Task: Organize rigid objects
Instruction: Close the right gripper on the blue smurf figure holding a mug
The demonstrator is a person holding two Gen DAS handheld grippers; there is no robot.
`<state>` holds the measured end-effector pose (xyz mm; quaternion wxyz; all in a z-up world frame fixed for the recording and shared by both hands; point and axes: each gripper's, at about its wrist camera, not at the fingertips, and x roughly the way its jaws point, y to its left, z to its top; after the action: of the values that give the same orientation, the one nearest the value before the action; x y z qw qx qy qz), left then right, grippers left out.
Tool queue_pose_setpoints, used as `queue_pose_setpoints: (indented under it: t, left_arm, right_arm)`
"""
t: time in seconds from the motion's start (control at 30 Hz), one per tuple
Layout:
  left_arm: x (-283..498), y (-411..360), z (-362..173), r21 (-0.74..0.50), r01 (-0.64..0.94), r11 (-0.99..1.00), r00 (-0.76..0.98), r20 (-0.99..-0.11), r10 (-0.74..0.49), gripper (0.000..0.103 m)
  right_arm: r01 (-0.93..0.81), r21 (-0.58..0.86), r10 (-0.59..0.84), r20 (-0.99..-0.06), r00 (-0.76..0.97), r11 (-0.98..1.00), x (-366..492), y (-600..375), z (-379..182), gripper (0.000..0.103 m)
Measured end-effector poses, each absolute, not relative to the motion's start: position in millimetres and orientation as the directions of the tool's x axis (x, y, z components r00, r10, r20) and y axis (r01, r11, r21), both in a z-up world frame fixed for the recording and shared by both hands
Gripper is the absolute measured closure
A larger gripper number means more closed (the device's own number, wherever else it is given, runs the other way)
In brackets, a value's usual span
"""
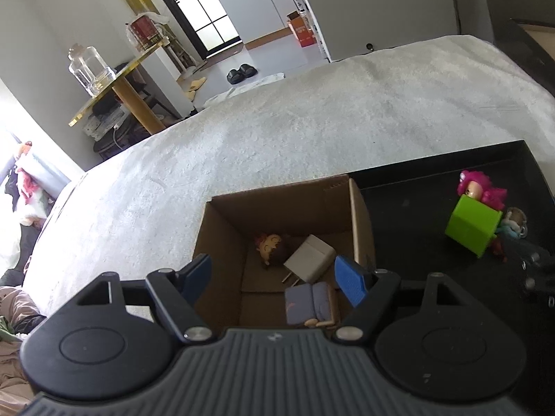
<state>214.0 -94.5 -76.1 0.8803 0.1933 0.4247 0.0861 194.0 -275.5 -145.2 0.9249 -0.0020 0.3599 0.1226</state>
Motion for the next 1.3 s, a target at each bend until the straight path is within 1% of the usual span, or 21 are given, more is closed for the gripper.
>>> queue_pose_setpoints:
  t: [0.33,0.43,0.6,0.73,0.97,1.07,1.13,1.2,1.23,1.27,1.3]
  left_arm:
    - [218,-99,-86,0.432,0.014,0.902,0.611,-0.718,0.334,0.026]
    - [219,-99,-90,0.433,0.020,0.901,0.605,-0.723,0.334,0.026]
    - [221,-100,-93,0.430,0.028,0.903,0.600,-0.729,0.329,0.026]
    - [223,-98,-94,0.427,0.027,0.904,0.600,-0.730,0.327,0.026]
    - [223,-93,-96,0.420,0.024,0.907,0.591,-0.738,0.326,0.026]
    - [224,-91,-97,0.417,0.022,0.909,0.589,-0.740,0.325,0.026]
    - [225,-91,-97,0.415,0.025,0.910,0.588,-0.742,0.322,0.026]
    - [225,-90,-97,0.413,0.026,0.910,0.587,-0.743,0.321,0.026]
    - [225,-89,-98,0.412,0.026,0.911,0.587,-0.744,0.320,0.026]
    - [225,-89,-98,0.411,0.026,0.911,0.586,-0.745,0.319,0.026]
    - [225,-89,-98,0.410,0.028,0.912,0.586,-0.746,0.318,0.026]
  right_arm:
    - [-0.276,0.046,0.230,-0.695,0.681,0.960,195,-265,-161,0.014]
    - [-0.275,0.005,0.197,-0.709,0.677,0.961,196,-262,-166,0.015]
    - [-0.260,-0.011,0.170,-0.730,0.662,0.966,202,-264,-176,0.018]
    - [-0.251,-0.081,0.111,-0.741,0.662,0.965,207,-261,-184,0.018]
    - [-0.252,-0.089,0.100,-0.753,0.650,0.964,213,-259,-192,0.018]
    - [-0.260,-0.102,0.093,-0.762,0.641,0.960,215,-258,-196,0.025]
    - [-0.263,-0.101,0.097,-0.758,0.645,0.960,215,-257,-195,0.026]
    - [-0.266,-0.095,0.104,-0.756,0.646,0.959,215,-258,-195,0.034]
    - [-0.268,-0.090,0.110,-0.756,0.646,0.959,214,-258,-194,0.035]
    - [-0.271,-0.084,0.116,-0.755,0.645,0.959,214,-259,-194,0.042]
    - [-0.273,-0.081,0.119,-0.756,0.644,0.959,213,-259,-193,0.042]
